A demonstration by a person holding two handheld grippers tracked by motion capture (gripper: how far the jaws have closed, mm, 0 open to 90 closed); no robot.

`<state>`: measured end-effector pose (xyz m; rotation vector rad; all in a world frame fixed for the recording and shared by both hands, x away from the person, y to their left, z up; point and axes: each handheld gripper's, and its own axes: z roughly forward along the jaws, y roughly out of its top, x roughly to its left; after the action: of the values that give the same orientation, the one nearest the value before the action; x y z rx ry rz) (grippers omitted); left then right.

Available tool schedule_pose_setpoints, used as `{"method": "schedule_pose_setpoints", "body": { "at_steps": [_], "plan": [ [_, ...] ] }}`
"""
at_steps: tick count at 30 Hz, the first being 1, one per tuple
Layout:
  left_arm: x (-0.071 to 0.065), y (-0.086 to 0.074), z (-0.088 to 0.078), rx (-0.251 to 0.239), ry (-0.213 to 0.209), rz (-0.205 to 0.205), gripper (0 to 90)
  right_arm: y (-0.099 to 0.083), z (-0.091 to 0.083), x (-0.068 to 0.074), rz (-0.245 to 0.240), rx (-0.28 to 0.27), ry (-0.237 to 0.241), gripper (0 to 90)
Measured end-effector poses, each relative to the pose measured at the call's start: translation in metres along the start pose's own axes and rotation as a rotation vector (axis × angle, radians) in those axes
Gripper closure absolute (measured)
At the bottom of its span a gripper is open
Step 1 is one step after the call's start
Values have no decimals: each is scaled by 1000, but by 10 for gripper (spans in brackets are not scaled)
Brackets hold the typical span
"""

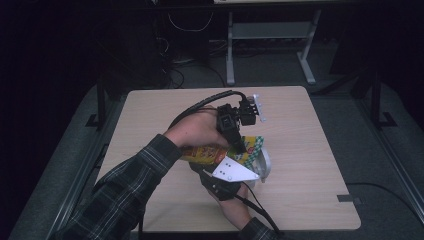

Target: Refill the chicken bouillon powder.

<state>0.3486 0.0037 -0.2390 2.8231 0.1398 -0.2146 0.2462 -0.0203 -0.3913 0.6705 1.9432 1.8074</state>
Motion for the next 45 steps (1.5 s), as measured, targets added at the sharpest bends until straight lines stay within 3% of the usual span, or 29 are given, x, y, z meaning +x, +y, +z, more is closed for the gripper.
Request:
{"method": "schedule_pose_setpoints", "body": {
  "at_steps": [45],
  "plan": [
    [2,6,5,39,-1,-21,891,0,-3,0,-1,-14,11,900]
  ]
}}
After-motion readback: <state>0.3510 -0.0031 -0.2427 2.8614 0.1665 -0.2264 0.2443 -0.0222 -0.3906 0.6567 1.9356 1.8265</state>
